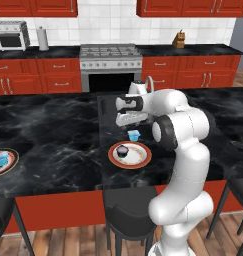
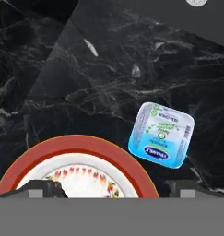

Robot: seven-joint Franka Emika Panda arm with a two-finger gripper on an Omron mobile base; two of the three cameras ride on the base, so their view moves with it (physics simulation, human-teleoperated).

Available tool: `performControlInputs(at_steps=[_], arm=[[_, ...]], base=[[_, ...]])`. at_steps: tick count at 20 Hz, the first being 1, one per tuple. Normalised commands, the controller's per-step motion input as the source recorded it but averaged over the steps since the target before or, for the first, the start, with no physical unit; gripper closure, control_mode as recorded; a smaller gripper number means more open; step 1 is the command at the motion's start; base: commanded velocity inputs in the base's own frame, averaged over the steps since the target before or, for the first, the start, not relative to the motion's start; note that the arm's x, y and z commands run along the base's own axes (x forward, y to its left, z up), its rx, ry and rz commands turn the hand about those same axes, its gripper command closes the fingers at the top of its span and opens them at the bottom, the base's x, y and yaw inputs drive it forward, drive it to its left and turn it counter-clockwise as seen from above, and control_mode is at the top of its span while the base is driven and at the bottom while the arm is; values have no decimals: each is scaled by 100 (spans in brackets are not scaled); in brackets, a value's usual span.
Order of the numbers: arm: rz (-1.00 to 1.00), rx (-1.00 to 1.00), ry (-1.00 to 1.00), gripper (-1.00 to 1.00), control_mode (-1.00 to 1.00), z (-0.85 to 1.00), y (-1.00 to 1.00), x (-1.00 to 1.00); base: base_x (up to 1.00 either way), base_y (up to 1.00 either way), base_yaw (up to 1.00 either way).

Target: Place two yogurt containers on each plate.

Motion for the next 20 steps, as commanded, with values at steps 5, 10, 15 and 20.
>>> performControlInputs(at_steps=[5, 10, 15, 20], arm=[[-43, -6, 21, -100, -100, 1, -13, 22], [-18, 0, 7, -100, -100, -15, -26, 10], [1, 0, 0, -100, -100, -5, -32, 6], [1, 0, 2, -100, -100, -18, -6, 12]], base=[[0, 0, 0], [0, 0, 0], [0, 0, 0], [0, 0, 0]])
